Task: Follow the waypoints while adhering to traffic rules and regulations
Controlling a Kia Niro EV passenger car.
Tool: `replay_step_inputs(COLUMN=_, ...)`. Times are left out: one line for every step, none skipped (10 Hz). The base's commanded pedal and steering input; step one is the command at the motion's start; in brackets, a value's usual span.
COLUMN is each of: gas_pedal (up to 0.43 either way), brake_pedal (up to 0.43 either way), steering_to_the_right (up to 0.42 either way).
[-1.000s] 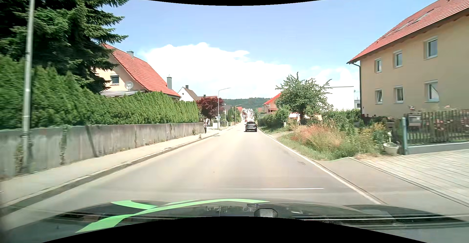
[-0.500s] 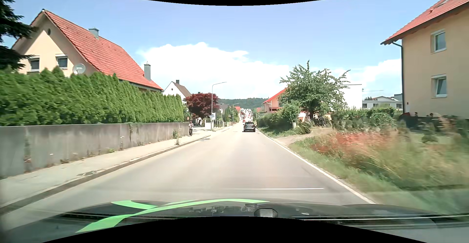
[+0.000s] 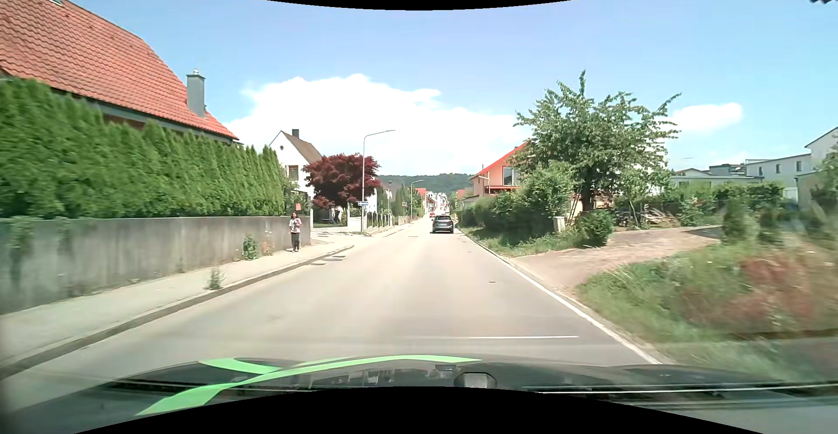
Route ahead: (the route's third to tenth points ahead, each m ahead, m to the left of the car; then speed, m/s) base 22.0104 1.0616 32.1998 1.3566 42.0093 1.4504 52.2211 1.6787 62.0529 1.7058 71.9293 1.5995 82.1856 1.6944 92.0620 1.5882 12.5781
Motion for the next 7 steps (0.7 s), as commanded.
replay_step_inputs(gas_pedal=0.008, brake_pedal=0.0, steering_to_the_right=0.004)
replay_step_inputs(gas_pedal=0.0, brake_pedal=0.0, steering_to_the_right=0.004)
replay_step_inputs(gas_pedal=0.0, brake_pedal=0.0, steering_to_the_right=0.004)
replay_step_inputs(gas_pedal=0.0, brake_pedal=0.0, steering_to_the_right=0.003)
replay_step_inputs(gas_pedal=0.0, brake_pedal=0.0, steering_to_the_right=0.002)
replay_step_inputs(gas_pedal=0.0, brake_pedal=0.0, steering_to_the_right=0.002)
replay_step_inputs(gas_pedal=0.0, brake_pedal=0.0, steering_to_the_right=0.001)
